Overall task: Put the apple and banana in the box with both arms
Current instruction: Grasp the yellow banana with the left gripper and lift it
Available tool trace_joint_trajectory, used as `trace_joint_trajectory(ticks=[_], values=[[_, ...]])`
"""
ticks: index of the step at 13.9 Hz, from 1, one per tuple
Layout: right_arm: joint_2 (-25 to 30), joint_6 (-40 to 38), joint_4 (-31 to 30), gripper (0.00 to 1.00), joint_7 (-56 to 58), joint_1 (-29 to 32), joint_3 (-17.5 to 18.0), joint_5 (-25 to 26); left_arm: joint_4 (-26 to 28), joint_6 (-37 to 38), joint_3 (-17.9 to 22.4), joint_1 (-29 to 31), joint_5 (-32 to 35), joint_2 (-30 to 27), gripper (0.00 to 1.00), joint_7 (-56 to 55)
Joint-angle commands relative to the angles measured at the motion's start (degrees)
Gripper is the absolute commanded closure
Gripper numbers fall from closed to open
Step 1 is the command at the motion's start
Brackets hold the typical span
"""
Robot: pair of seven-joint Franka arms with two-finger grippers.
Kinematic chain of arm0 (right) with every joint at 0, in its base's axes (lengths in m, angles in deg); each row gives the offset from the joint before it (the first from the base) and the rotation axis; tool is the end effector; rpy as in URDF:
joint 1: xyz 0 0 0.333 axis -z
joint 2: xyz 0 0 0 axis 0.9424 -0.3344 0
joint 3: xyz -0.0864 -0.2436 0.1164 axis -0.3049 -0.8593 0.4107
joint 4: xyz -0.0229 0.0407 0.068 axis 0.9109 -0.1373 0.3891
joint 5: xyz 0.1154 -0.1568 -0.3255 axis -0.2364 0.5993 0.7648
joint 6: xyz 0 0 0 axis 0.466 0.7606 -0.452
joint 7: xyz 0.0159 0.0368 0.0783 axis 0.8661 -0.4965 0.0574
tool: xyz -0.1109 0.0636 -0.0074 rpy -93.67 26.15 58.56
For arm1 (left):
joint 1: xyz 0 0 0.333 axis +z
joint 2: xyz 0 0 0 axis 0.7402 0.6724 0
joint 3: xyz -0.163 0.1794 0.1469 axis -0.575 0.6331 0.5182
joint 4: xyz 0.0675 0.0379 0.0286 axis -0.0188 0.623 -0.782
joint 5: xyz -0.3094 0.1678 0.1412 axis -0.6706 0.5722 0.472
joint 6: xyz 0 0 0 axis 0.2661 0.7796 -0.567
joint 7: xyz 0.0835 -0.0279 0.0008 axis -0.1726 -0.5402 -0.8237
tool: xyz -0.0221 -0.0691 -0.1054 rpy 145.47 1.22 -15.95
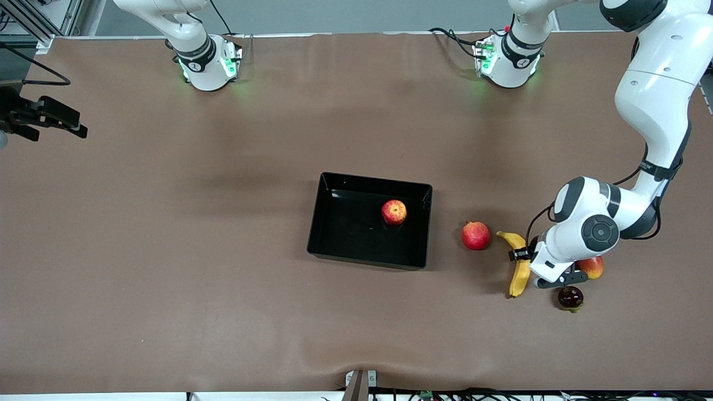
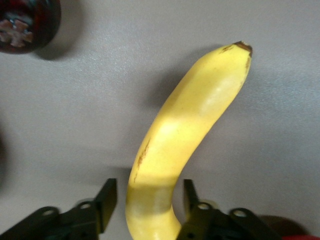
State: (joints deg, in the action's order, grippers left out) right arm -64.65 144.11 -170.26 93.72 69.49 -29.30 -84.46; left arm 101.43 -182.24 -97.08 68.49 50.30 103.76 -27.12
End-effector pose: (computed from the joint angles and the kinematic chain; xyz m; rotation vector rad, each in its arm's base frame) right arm 0.5173 -0.0214 0.5872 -3.0836 -0.0450 0.1339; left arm 0.6402 -0.0689 0.1612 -3.1187 -0.2356 0.0922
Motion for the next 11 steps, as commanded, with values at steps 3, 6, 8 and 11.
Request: trace_joint_trajectory(ticks=[3,6,8,11], values=[[0.92,-2.03,0.12,0.0,-0.32,1.06,0.78,0.11,0.6,1.26,-1.2,0.44,1.17,-4.0,1.0,-0.21],[0.74,-0.71,0.64,0.0,-0.32,1.41,0.61,-0.06,-0.37,9.77,-6.37,0.27,0.04,-9.97,1.0,-0.91],[0.65,-0.8,0.64,0.0,-0.4,0.97,0.78,-0.06,-1.94,13.56,-9.98,0.18,-2.67,-12.88,1.0,-1.61],[0.65,-0.8,0.91,0.0,-0.41,1.32,0.7,-0.15,-6.42,16.48,-14.56,-3.23,-6.91,-12.37,1.0,-10.99]])
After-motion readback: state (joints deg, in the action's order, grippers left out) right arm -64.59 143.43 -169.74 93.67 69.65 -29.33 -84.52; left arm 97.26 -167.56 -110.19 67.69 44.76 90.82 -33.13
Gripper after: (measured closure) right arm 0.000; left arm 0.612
